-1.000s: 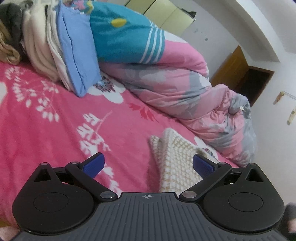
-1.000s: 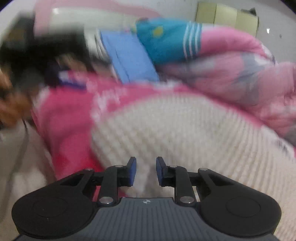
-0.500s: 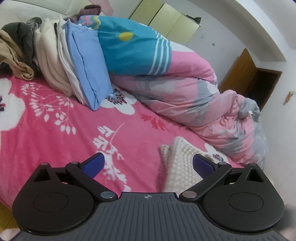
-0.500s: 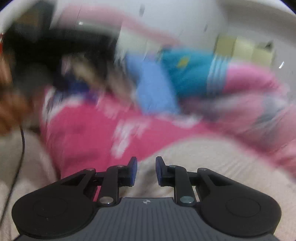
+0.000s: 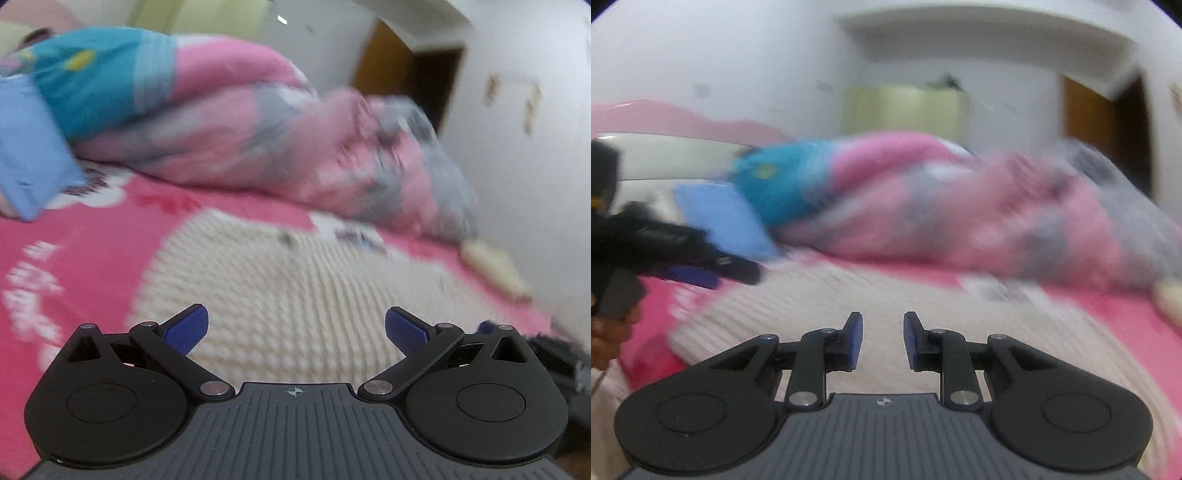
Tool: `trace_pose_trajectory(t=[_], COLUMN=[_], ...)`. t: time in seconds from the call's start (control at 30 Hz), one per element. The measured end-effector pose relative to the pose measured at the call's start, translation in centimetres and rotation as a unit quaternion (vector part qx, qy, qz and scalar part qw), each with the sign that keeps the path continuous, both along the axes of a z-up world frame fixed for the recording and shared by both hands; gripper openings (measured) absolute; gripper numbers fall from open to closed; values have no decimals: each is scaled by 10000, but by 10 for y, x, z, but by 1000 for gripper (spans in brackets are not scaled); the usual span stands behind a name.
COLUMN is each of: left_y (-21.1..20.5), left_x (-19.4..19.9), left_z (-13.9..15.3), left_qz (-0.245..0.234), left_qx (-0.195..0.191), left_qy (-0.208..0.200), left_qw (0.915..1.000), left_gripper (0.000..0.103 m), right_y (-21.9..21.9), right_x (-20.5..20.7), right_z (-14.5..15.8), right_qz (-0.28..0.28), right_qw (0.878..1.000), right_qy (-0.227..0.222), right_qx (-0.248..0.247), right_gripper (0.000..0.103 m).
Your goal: Fold clothes
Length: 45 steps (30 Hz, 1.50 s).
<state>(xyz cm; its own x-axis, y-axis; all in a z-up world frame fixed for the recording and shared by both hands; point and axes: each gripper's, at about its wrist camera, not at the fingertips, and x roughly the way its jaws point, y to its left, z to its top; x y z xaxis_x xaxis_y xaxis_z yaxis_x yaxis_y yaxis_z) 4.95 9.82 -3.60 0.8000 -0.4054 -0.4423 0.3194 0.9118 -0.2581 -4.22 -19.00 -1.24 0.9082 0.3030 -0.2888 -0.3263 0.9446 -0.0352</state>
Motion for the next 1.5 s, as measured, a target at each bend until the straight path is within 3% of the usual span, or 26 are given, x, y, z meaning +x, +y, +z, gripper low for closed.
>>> trace_pose_trajectory(t=[0.07, 0.13, 0.2, 0.27, 0.37, 0.43, 0.5, 0.6, 0.7, 0.77, 0.83, 0.87, 0.93, 1.03, 1.07, 1.13, 1.2, 1.23, 1.3, 1.4, 1.5], left_y=[-19, -35, -42, -41, -37, -43, -53, -53, -42, -32, -26, -28, -32, -20, -14, -4, 1, 1, 0, -9, -27], left_x=[7, -2, -6, -11, -22, -19, -5, -2, -6, 2, 12, 11, 8, -1, 2, 17, 22, 19, 15, 17, 29], left_z=[-28, -35, -29, -16, -2, -6, -25, -25, -15, -19, -29, -27, -17, -6, -9, -19, -18, -10, 6, 18, 12], left_qz=[42, 59, 61, 25, -108, -194, -145, -64, -26, 63, 127, 121, 77, -65, 1, 183, 160, 144, 112, 20, -39], left_qx=[649, 1281, 1532, 1446, 1088, 1077, 1363, 1302, 1060, 989, 940, 957, 1010, 566, 482, 336, 143, 94, -3, -61, 29], left_qy=[75, -295, -361, -317, -589, -530, -108, -19, -201, -89, 74, 38, 27, -297, -235, 110, 125, 52, -93, -306, -235], left_qw=[9979, 9913, 9875, 9890, 9923, 9926, 9905, 9915, 9942, 9950, 9955, 9953, 9949, 9979, 9986, 9992, 9997, 9998, 9999, 9995, 9997], left_gripper=[103, 103, 103, 103, 103, 103, 103, 103, 103, 103, 103, 103, 103, 103, 103, 103, 103, 103, 103, 103, 103], right_y=[-17, -25, -18, -21, -35, -54, -69, -68, -77, -105, -134, -143, -143, -143, -144, -158, -174, -181, -173, -154, -113], right_x=[5, 8, 10, 3, -12, -6, 6, 3, -4, -2, 15, 15, 12, 8, 7, 26, 31, 32, 22, 13, 23], right_z=[-27, -50, -35, -19, -2, -12, -43, -24, -1, 3, -23, -30, -18, 0, 5, -21, -19, -17, 7, 39, 42], right_qz=[-180, -163, -170, -219, -499, -849, -907, -956, -1114, -1374, -1575, -1500, -1543, -1608, -1633, -1836, -1884, -1912, -2124, -1740, -1077], right_qw=[9992, 9988, 9980, 9984, 9986, 9956, 9933, 9922, 9900, 9876, 9786, 9801, 9811, 9823, 9824, 9741, 9675, 9631, 9683, 9801, 9923], right_qy=[344, 436, 550, 434, 76, 367, 700, 596, 405, 666, 1324, 1265, 1133, 935, 885, 1307, 1495, 1573, 1117, 495, 172], right_qx=[66, 148, -247, -286, -160, -148, -115, -529, -770, -360, 22, 305, 274, 228, 211, 171, 776, 1052, 699, 821, 589], right_gripper=[29, 30, 31, 32, 37, 42, 44, 44, 44, 44, 45, 45, 43, 43, 43, 48, 51, 47, 47, 47, 47])
